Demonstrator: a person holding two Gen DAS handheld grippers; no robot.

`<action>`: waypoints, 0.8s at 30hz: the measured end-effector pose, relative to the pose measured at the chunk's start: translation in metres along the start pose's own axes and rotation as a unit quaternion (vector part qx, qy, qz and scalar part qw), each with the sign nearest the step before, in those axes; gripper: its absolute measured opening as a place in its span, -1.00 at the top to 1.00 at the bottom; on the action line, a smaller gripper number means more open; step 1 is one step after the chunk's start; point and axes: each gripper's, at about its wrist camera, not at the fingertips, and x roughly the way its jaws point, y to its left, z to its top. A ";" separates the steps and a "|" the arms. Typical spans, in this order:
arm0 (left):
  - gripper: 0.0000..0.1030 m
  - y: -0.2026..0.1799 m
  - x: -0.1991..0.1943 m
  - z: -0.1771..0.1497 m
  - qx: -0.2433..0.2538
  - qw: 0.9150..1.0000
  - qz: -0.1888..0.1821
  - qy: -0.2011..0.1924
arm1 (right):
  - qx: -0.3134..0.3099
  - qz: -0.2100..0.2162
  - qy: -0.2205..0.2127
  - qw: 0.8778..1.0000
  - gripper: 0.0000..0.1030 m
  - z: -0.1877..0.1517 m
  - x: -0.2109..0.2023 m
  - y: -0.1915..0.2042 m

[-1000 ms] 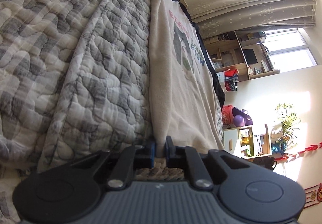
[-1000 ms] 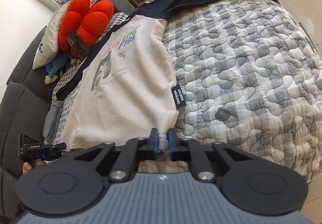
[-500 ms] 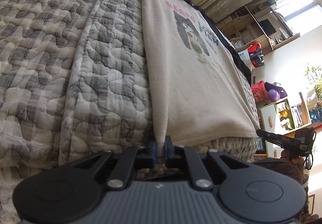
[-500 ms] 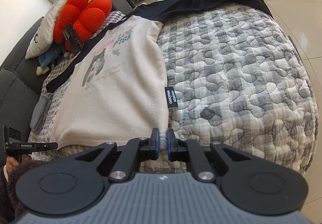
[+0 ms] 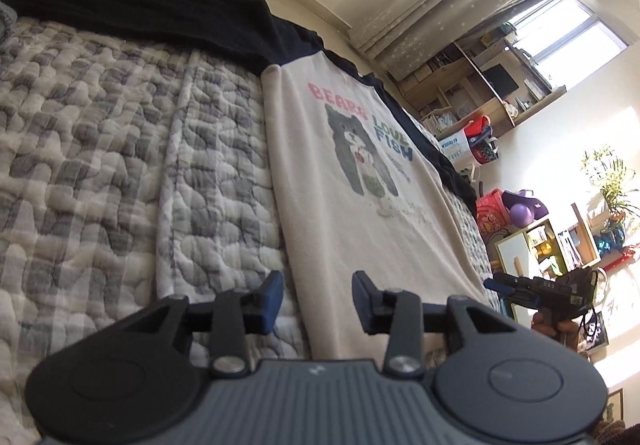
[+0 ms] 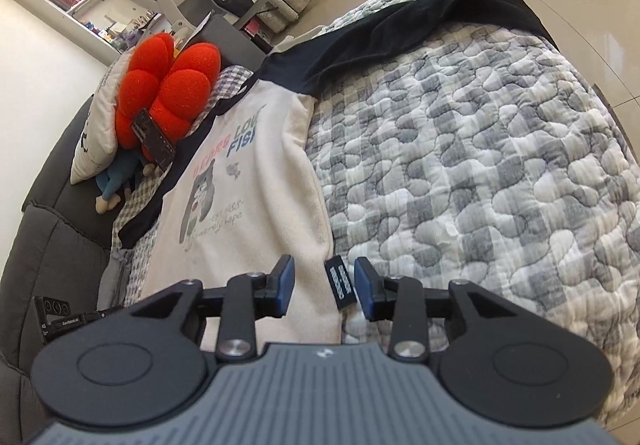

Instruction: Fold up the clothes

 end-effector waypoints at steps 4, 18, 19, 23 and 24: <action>0.24 0.007 0.008 0.021 -0.007 0.999 -0.005 -0.037 | 0.018 0.022 -0.017 0.999 0.28 0.017 0.018 -0.009; 0.28 0.025 0.051 0.072 -0.045 0.994 -0.031 -0.097 | 0.077 0.086 -0.050 0.992 0.28 0.071 0.089 -0.024; 0.30 0.026 0.054 0.076 -0.048 0.993 -0.033 -0.101 | 0.075 0.086 -0.051 0.992 0.28 0.075 0.093 -0.022; 0.37 0.029 0.064 0.088 -0.052 0.991 -0.036 -0.115 | 0.065 0.085 -0.055 0.993 0.28 0.086 0.109 -0.018; 0.40 0.028 0.066 0.089 -0.051 0.991 -0.033 -0.116 | 0.064 0.084 -0.057 0.993 0.30 0.089 0.112 -0.017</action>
